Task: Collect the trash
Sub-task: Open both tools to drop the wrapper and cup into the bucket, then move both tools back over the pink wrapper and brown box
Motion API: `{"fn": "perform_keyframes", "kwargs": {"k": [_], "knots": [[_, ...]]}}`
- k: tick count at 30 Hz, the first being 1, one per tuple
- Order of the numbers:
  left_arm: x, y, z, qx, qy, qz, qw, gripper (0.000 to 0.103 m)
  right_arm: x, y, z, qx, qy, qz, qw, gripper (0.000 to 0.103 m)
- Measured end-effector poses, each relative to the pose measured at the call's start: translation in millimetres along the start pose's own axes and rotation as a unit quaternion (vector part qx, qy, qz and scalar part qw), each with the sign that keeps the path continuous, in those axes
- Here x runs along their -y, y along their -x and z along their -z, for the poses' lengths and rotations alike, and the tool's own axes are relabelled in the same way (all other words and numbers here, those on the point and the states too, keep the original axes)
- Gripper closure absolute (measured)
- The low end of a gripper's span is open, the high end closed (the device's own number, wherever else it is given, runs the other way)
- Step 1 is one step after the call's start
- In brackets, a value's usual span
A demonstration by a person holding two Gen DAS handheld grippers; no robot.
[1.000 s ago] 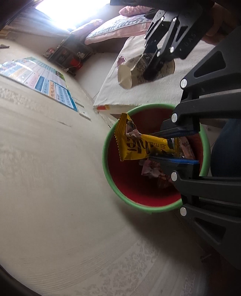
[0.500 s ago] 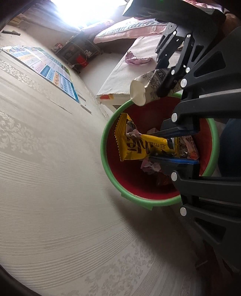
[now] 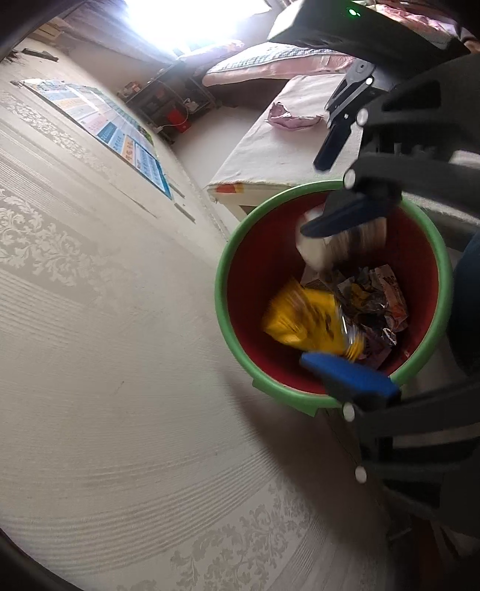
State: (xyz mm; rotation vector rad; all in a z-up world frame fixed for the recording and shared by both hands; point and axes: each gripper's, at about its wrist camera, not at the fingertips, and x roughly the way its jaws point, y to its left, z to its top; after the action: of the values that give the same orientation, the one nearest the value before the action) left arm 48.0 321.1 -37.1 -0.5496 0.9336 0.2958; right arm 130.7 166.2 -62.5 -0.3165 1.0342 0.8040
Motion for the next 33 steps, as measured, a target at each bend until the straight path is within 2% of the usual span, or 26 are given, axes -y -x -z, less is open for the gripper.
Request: {"fn": "perform_keyframes", "kwargs": {"k": [4,7,12,16,25,33], "knots": [[-0.2,-1.4,3.2,0.001,0.004,-0.016,0.9999,0.016,2.4,-1.6,10.1,-0.008,-0.002,-0.002,1.0,0.012],[-0.2,1.3,4.8,0.01,0.014,-0.024,0.9996,0.009,7.2,1.7,16.8,-0.009,-0.006,0.001,1.0,0.009],[4.0,3.4,7.0,0.013,0.023,-0.034,0.9991,0.008,19.3,17.4,24.9,0.001,-0.017,0.003,1.0,0.005],[18.4,7.0,11.2,0.014,0.006,-0.031,0.9994,0.008,32.2,33.3,34.1,0.012,-0.025,0.012,1.0,0.005],[79.3,3.9,30.0,0.008,-0.065,-0.013,0.9978,0.008,70.8,70.5,69.1,0.029,-0.033,0.048,0.998,0.005],[143.7,-8.8,52.7,-0.009,-0.115,0.02,0.9931,0.008,131.3,108.4,104.8,0.044,-0.078,0.078,0.993,0.005]]}}
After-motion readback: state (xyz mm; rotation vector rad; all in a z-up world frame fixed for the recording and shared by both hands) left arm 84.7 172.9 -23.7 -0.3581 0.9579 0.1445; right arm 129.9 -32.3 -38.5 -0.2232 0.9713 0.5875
